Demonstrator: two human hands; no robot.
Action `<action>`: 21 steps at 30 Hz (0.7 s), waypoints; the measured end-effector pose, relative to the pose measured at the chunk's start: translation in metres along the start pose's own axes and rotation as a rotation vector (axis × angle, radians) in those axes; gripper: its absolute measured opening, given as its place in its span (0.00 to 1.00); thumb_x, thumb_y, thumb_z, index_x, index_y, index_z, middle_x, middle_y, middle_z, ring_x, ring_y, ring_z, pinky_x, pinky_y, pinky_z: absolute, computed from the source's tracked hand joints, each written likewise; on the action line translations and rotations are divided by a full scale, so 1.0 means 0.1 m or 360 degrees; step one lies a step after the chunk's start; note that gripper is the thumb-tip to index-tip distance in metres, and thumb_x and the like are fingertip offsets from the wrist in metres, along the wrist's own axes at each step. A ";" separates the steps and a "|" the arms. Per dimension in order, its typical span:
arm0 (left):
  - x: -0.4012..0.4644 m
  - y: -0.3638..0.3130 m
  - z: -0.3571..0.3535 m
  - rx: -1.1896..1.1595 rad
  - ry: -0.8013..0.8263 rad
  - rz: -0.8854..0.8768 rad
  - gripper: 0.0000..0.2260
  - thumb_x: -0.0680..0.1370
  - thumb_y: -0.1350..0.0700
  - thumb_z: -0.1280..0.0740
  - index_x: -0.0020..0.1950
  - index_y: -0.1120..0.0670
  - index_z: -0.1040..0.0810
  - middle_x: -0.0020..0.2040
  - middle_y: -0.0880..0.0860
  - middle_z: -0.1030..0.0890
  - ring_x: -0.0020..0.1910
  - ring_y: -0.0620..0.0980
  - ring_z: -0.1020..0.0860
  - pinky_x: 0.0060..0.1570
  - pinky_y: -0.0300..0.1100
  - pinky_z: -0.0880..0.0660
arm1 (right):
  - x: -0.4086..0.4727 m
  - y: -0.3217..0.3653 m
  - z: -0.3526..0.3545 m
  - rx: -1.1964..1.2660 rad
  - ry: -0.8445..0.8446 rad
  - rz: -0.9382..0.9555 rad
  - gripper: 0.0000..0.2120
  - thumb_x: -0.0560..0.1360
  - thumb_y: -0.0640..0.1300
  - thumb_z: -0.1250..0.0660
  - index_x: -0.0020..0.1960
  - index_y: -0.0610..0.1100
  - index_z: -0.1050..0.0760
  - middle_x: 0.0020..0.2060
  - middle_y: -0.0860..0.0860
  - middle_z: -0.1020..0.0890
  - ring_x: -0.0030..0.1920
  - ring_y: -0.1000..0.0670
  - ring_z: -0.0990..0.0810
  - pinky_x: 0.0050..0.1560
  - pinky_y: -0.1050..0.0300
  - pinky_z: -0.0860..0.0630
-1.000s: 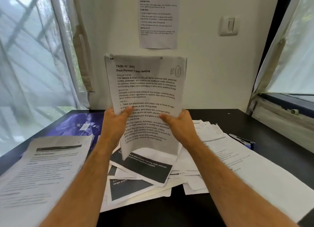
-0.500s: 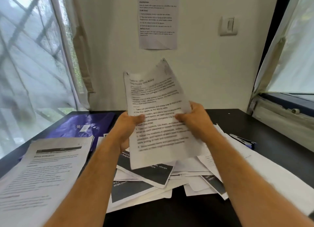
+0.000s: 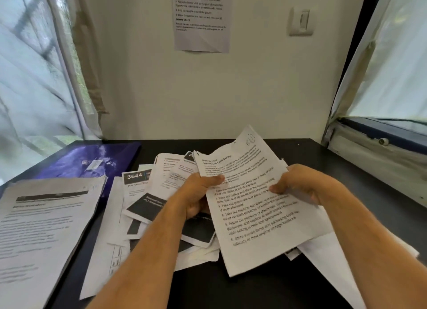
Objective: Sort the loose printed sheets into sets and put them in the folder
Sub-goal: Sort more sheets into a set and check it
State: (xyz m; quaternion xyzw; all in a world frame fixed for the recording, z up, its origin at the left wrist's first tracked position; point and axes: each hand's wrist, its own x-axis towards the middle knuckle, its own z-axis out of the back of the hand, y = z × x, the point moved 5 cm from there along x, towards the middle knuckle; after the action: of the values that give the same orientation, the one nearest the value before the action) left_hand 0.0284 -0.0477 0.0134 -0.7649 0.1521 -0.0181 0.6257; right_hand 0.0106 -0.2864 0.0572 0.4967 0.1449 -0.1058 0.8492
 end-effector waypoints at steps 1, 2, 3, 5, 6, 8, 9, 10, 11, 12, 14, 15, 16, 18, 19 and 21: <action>0.02 0.02 0.02 0.0018 -0.0061 -0.0020 0.13 0.79 0.65 0.33 0.63 0.57 0.22 0.54 0.58 0.15 0.51 0.60 0.15 0.48 0.57 0.17 | 0.03 -0.04 -0.01 -0.0032 -0.0008 -0.0011 0.17 0.71 0.34 0.27 0.59 0.43 0.22 0.47 0.44 0.13 0.48 0.40 0.13 0.57 0.37 0.20; 0.05 0.04 0.04 0.0035 -0.0116 -0.0048 0.14 0.79 0.67 0.34 0.64 0.58 0.22 0.55 0.58 0.15 0.51 0.59 0.15 0.47 0.57 0.17 | 0.05 -0.05 -0.03 -0.0097 -0.0031 -0.0003 0.17 0.72 0.35 0.26 0.59 0.43 0.22 0.46 0.45 0.13 0.47 0.41 0.13 0.56 0.38 0.20; 0.07 0.04 0.05 0.0056 -0.0159 -0.0077 0.14 0.79 0.68 0.34 0.64 0.58 0.23 0.55 0.58 0.15 0.50 0.58 0.15 0.46 0.55 0.17 | 0.05 -0.04 -0.06 -0.0199 -0.0076 0.0031 0.15 0.72 0.37 0.26 0.58 0.43 0.22 0.45 0.46 0.13 0.46 0.43 0.13 0.54 0.40 0.19; 0.08 0.01 0.06 0.0112 -0.0213 -0.0139 0.14 0.79 0.68 0.34 0.63 0.57 0.22 0.55 0.57 0.15 0.48 0.56 0.15 0.41 0.51 0.17 | 0.05 0.05 -0.08 -0.0416 -0.0322 0.0164 0.15 0.74 0.40 0.27 0.60 0.45 0.22 0.46 0.48 0.14 0.44 0.47 0.14 0.46 0.49 0.18; 0.08 0.00 0.07 0.0135 -0.0238 -0.0167 0.14 0.79 0.68 0.34 0.62 0.56 0.23 0.55 0.56 0.15 0.47 0.55 0.14 0.39 0.50 0.16 | 0.05 0.12 -0.09 -0.0483 -0.0513 0.0264 0.18 0.75 0.40 0.28 0.64 0.47 0.25 0.50 0.49 0.15 0.45 0.48 0.15 0.45 0.52 0.19; 0.09 -0.02 0.09 0.0190 -0.0288 -0.0223 0.13 0.79 0.67 0.33 0.61 0.54 0.22 0.53 0.54 0.14 0.46 0.53 0.14 0.38 0.50 0.16 | 0.08 0.29 -0.12 -0.0588 -0.0901 0.0504 0.28 0.76 0.39 0.31 0.73 0.52 0.33 0.61 0.47 0.20 0.55 0.45 0.19 0.53 0.49 0.20; 0.09 -0.03 0.10 0.0232 -0.0310 -0.0257 0.13 0.79 0.66 0.33 0.61 0.54 0.23 0.53 0.53 0.14 0.46 0.53 0.14 0.39 0.51 0.16 | 0.09 0.38 -0.16 -0.0621 -0.1039 0.0632 0.30 0.76 0.38 0.32 0.75 0.54 0.35 0.65 0.46 0.23 0.60 0.44 0.22 0.58 0.48 0.22; 0.09 -0.04 0.10 0.0284 -0.0329 -0.0296 0.13 0.79 0.65 0.33 0.61 0.53 0.23 0.53 0.53 0.14 0.46 0.52 0.14 0.40 0.50 0.16 | 0.11 0.46 -0.22 -0.0604 -0.1126 0.0771 0.31 0.76 0.36 0.34 0.76 0.54 0.36 0.67 0.46 0.25 0.64 0.44 0.26 0.61 0.48 0.25; 0.08 -0.05 0.11 0.0384 -0.0350 -0.0348 0.12 0.79 0.65 0.33 0.61 0.52 0.23 0.54 0.51 0.15 0.46 0.50 0.14 0.41 0.48 0.17 | 0.12 0.54 -0.30 -0.0561 -0.1175 0.0912 0.31 0.77 0.34 0.35 0.76 0.54 0.36 0.68 0.48 0.25 0.68 0.44 0.30 0.65 0.48 0.27; 0.08 -0.07 0.11 0.0546 -0.0371 -0.0427 0.11 0.80 0.63 0.33 0.59 0.51 0.23 0.55 0.49 0.15 0.47 0.48 0.15 0.42 0.44 0.17 | 0.14 0.61 -0.40 -0.0518 -0.1202 0.1039 0.31 0.77 0.33 0.36 0.76 0.53 0.36 0.70 0.50 0.26 0.69 0.45 0.33 0.67 0.49 0.30; 0.06 -0.11 0.09 0.0939 -0.0390 -0.0614 0.10 0.81 0.60 0.34 0.59 0.48 0.24 0.55 0.47 0.17 0.50 0.46 0.18 0.45 0.40 0.20 | 0.17 0.67 -0.59 -0.0424 -0.1173 0.1237 0.31 0.78 0.32 0.39 0.77 0.52 0.37 0.72 0.52 0.29 0.70 0.48 0.34 0.66 0.54 0.33; 0.05 -0.12 0.07 0.1109 -0.0393 -0.0696 0.10 0.81 0.59 0.35 0.61 0.48 0.24 0.54 0.46 0.18 0.50 0.45 0.19 0.46 0.38 0.21 | 0.18 0.67 -0.67 -0.0380 -0.1127 0.1329 0.31 0.78 0.32 0.39 0.77 0.52 0.38 0.74 0.53 0.31 0.71 0.49 0.34 0.66 0.57 0.33; 0.05 -0.13 0.05 0.1244 -0.0391 -0.0763 0.10 0.82 0.58 0.36 0.62 0.49 0.24 0.53 0.45 0.19 0.49 0.43 0.20 0.46 0.36 0.22 | 0.22 0.64 -0.73 -0.0356 -0.1075 0.1406 0.32 0.78 0.32 0.39 0.78 0.52 0.40 0.75 0.52 0.33 0.71 0.52 0.34 0.65 0.62 0.31; 0.06 -0.14 0.01 0.1408 -0.0384 -0.0854 0.09 0.82 0.57 0.37 0.61 0.50 0.24 0.52 0.46 0.19 0.46 0.41 0.22 0.46 0.35 0.22 | 0.32 0.57 -0.80 -0.0350 -0.0960 0.1472 0.32 0.79 0.33 0.38 0.78 0.54 0.42 0.76 0.53 0.35 0.69 0.58 0.34 0.54 0.77 0.30; 0.07 -0.13 0.00 0.1452 -0.0382 -0.0871 0.09 0.82 0.56 0.37 0.61 0.51 0.24 0.52 0.47 0.19 0.46 0.41 0.23 0.46 0.34 0.23 | 0.37 0.53 -0.80 -0.0294 -0.0900 0.1470 0.32 0.79 0.33 0.39 0.78 0.55 0.41 0.75 0.52 0.35 0.67 0.58 0.33 0.48 0.80 0.29; 0.09 -0.12 -0.02 0.1525 -0.0371 -0.0873 0.10 0.82 0.57 0.38 0.64 0.51 0.25 0.54 0.48 0.19 0.48 0.43 0.23 0.43 0.30 0.26 | 0.47 0.46 -0.77 -0.0062 -0.0805 0.1430 0.30 0.79 0.31 0.39 0.75 0.56 0.36 0.71 0.52 0.31 0.64 0.53 0.25 0.47 0.70 0.21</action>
State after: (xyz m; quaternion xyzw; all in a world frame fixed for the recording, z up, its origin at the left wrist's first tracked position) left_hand 0.0393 -0.0496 0.0235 -0.4037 -0.1478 -0.1625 0.8881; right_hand 0.0587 -0.1980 0.0424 0.4528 -0.2906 0.1553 0.8285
